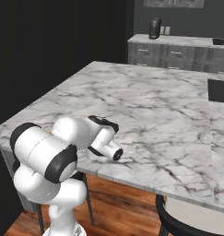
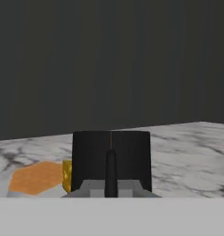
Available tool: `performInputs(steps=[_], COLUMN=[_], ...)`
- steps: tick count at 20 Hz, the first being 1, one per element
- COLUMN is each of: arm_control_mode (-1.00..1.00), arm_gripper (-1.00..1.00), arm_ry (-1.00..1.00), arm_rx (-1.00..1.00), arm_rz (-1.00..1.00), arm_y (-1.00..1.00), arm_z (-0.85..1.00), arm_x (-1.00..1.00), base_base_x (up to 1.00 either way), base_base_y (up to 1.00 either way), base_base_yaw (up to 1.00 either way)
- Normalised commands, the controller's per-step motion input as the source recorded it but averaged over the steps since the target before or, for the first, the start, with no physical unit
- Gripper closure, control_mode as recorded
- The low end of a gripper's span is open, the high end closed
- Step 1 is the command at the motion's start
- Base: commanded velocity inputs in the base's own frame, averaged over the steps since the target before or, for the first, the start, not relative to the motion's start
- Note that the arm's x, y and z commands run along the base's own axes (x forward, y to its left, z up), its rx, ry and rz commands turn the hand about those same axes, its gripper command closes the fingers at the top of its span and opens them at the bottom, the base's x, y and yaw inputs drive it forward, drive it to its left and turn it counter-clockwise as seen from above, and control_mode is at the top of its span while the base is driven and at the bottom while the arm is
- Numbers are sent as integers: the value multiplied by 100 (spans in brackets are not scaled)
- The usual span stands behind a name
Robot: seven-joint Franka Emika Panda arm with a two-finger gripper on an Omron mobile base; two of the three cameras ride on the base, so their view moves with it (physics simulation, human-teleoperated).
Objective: Pick up the brewed coffee from the coffee machine and place it next to the breakfast plate on the dining counter.
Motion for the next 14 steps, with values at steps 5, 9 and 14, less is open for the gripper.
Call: performInputs(steps=[5,9,14], arm_control_mode=[-100,-100,-100], arm_gripper=[100,100,100], arm_ry=[2,0,1], arm_rx=[0,0,0], arm_rz=[0,0,0], arm_y=[-28,-28,-2], arm_z=[-28,-29,-29], arm_x=[9,2,8], base_base_x=[0,0,0], base_base_y=[0,0,0], base_base_yaw=[0,0,0])
